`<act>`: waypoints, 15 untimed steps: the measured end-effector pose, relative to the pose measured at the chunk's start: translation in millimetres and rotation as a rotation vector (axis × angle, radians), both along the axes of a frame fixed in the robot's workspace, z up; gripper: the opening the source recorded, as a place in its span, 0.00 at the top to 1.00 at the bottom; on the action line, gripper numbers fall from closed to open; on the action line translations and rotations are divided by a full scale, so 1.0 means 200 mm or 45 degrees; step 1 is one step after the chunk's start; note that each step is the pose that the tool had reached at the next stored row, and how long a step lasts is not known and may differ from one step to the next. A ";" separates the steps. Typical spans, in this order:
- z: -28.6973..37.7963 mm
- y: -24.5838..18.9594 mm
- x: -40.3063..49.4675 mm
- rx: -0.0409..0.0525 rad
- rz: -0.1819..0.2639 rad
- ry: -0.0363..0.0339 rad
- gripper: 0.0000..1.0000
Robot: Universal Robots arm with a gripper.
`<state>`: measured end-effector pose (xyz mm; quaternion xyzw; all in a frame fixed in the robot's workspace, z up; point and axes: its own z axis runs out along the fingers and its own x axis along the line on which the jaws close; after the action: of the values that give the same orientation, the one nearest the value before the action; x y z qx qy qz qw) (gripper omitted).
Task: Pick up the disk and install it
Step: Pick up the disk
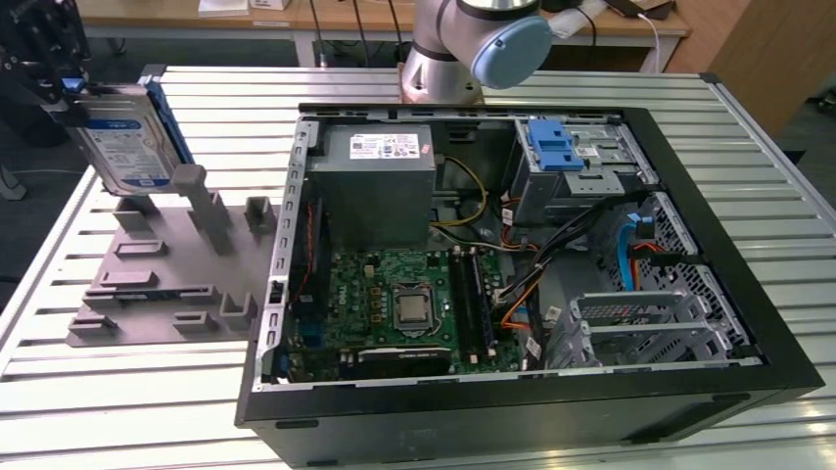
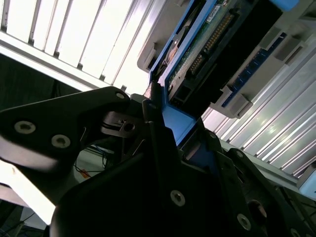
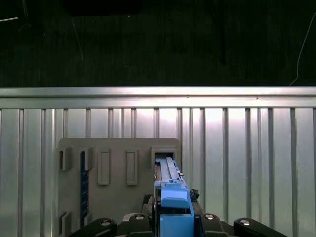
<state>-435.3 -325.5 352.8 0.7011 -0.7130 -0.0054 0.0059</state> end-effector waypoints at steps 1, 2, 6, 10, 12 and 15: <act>0.002 0.000 0.000 0.000 0.000 -0.0001 0.63; 0.004 0.000 0.000 -0.001 0.000 -0.0001 0.63; 0.013 0.001 0.000 -0.002 0.000 -0.0001 0.63; 0.025 0.002 0.000 -0.003 0.000 0.0002 0.63; 0.032 0.002 0.000 -0.004 0.000 0.0000 0.63; 0.045 0.003 0.000 -0.004 0.000 -0.0001 0.63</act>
<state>-435.3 -324.9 361.9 0.7011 -0.7130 -0.0043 0.0070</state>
